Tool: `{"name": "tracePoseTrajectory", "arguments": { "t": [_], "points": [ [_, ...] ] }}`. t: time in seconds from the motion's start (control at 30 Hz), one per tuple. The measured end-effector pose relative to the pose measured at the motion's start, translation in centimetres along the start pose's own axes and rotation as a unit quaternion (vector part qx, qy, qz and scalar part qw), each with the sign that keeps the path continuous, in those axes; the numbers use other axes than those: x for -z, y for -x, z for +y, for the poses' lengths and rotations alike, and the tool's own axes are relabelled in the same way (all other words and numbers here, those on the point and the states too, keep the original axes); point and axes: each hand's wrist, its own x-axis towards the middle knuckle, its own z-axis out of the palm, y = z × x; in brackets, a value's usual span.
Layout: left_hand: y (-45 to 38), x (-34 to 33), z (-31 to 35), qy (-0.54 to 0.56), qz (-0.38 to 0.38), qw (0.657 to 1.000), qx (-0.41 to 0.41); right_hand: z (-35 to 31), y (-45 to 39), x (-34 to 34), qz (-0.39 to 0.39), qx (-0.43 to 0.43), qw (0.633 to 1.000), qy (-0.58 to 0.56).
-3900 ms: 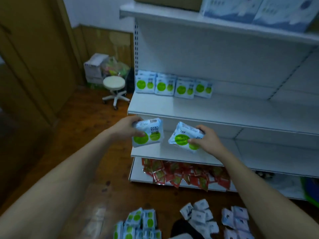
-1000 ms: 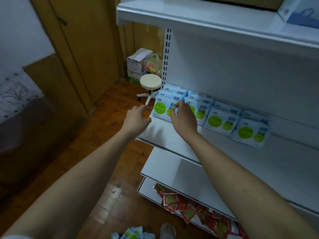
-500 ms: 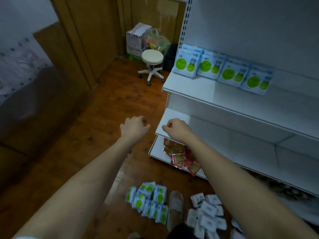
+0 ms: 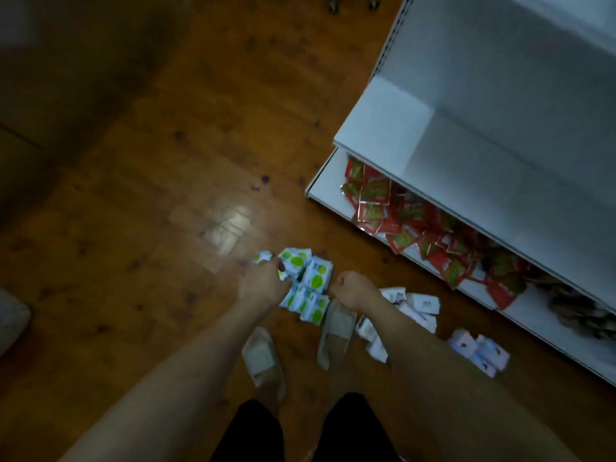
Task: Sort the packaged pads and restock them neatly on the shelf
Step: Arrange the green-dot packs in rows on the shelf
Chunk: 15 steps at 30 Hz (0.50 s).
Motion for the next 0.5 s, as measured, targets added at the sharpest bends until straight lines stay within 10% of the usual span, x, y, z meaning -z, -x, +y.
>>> {"name": "tracePoseTrajectory", "arguments": {
  "t": [0.4,0.5],
  "points": [
    [-18.5,-33.0,-8.5,0.185,-0.1,0.969,0.132,17.6,-30.9,-21.0,-0.072,-0.065,0.995,-0.028],
    [-21.7,-40.2,-9.9,0.193,-0.078,0.967,0.147,19.8,-36.3,-24.7,0.035,-0.034,0.995,-0.084]
  ]
}}
